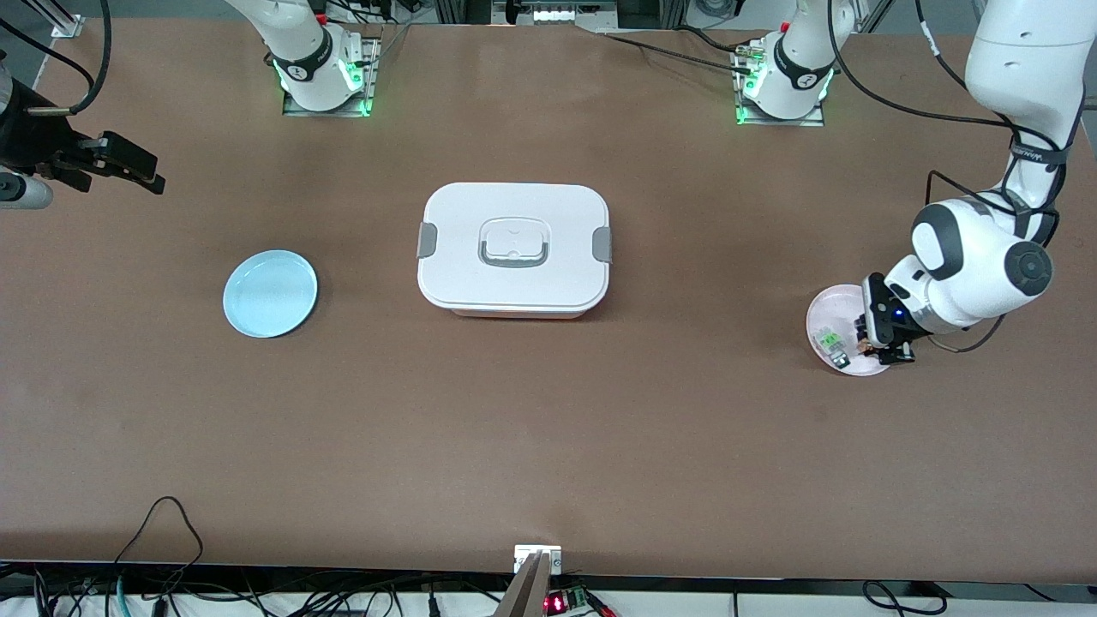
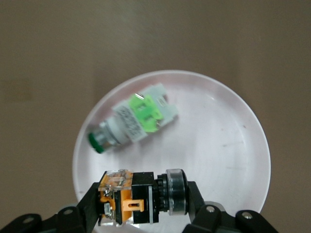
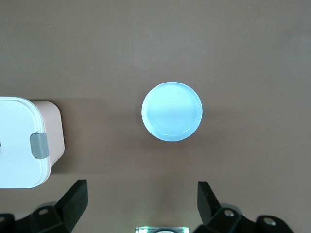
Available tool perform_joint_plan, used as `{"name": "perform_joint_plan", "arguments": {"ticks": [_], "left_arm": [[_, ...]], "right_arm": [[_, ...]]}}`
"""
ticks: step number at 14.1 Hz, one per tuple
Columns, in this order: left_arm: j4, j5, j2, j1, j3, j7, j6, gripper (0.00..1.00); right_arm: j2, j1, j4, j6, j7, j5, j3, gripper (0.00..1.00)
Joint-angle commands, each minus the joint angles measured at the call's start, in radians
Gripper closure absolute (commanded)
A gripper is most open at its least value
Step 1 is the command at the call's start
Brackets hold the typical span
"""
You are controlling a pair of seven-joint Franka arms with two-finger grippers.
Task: Transfer orange switch to right arm and place
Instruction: 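Close the left gripper on the orange switch and lift it, then carry the orange switch over the box while the right gripper approaches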
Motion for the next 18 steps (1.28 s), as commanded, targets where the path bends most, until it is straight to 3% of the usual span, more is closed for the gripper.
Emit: {"name": "perform_joint_plan", "arguments": {"ticks": [1,3,10,16,18], "left_arm": [[0.016,-0.157,-0.088,0.007,-0.050,0.028,-0.164,1.00],[0.038,-0.329,-0.094,0.001,-0.090,0.030,-0.273,1.00],[0.040,-0.850,-0.157,-0.004,-0.310,0.024,-0.306,1.00],[0.116,-1.156,-0.186,-0.016,-0.388,0.019,-0.415,1.00],[0.127,-1.269,-0.191,-0.027,-0.428,0.015,-0.416,1.00]], "right_arm": [[-0.012,-0.002,-0.007,-0.001,-0.011,0.013,0.003,0.00],[-0.012,-0.002,-0.007,-0.003,-0.011,0.013,0.003,0.00],[-0.012,-0.002,-0.007,-0.004,-0.011,0.013,0.004,0.00],[-0.003,0.001,-0.006,-0.041,-0.012,0.021,0.013,0.00],[-0.001,0.004,-0.004,-0.079,0.003,0.219,0.016,0.00]]}}
